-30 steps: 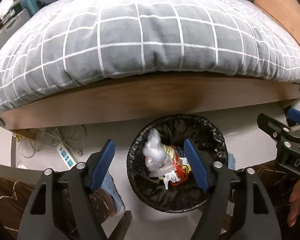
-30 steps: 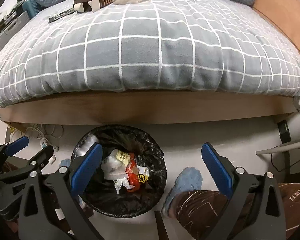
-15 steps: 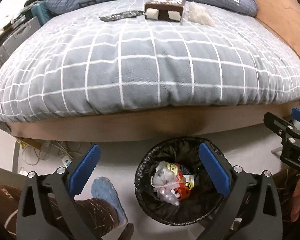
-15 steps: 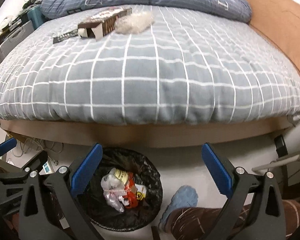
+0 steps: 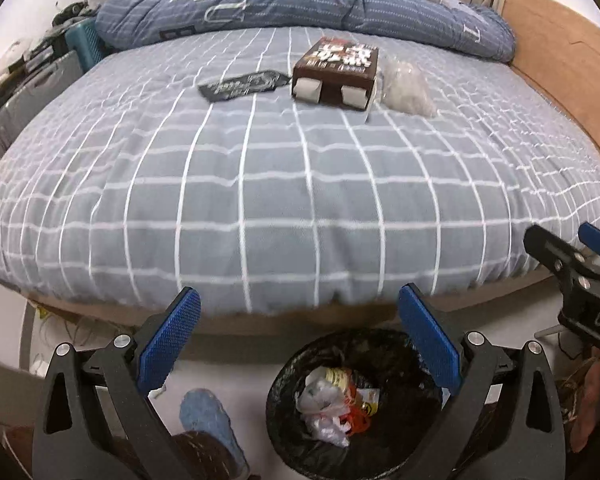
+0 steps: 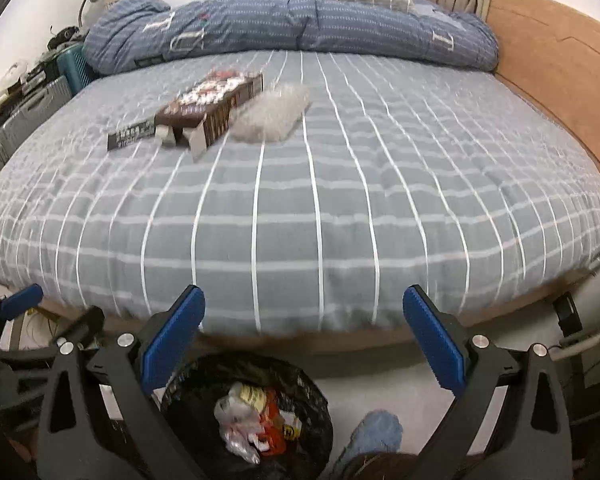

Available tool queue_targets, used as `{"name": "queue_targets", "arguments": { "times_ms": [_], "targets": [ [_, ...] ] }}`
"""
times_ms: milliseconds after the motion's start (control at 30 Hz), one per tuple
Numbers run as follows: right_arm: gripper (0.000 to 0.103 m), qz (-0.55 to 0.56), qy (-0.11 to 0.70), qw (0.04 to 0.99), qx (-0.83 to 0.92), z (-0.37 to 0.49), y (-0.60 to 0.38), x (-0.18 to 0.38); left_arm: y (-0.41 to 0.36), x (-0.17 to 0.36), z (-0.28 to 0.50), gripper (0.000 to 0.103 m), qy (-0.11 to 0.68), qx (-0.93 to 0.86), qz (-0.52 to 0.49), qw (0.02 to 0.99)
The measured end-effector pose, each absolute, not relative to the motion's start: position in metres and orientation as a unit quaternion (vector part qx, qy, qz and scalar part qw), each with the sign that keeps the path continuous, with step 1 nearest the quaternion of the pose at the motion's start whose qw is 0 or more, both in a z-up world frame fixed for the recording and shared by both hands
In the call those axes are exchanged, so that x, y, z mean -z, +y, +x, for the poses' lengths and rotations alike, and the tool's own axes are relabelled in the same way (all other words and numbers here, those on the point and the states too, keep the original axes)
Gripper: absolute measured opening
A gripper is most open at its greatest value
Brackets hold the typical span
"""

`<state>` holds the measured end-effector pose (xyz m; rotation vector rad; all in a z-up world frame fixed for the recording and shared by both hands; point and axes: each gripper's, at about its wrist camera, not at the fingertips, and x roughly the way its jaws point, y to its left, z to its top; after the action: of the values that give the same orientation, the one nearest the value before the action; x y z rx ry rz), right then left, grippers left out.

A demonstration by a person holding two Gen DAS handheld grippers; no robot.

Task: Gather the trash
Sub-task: 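Move both tools back over the bed toward the snack box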

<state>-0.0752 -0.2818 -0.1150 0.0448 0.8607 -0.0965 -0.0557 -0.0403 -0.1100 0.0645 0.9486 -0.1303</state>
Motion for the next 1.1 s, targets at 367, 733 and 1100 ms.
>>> {"name": "queue_targets", "arguments": {
  "times_ms": [367,733,1100],
  "targets": [
    [0.095,0.032,0.402,0.914,0.049,-0.016,-0.29,0.105,-0.028,0.085,0.007,0.097,0.426,0.045,0.02,0.903],
    [0.095,0.026,0.397,0.916,0.054,0.036,-0.297,0.098,-0.028,0.073,0.063,0.097,0.413,0.047,0.016,0.909],
    [0.095,0.032,0.386,0.92,0.055,0.088,-0.308,0.088,-0.048,0.067,0.111,0.097,0.412,0.075,0.031,0.908]
  ]
}}
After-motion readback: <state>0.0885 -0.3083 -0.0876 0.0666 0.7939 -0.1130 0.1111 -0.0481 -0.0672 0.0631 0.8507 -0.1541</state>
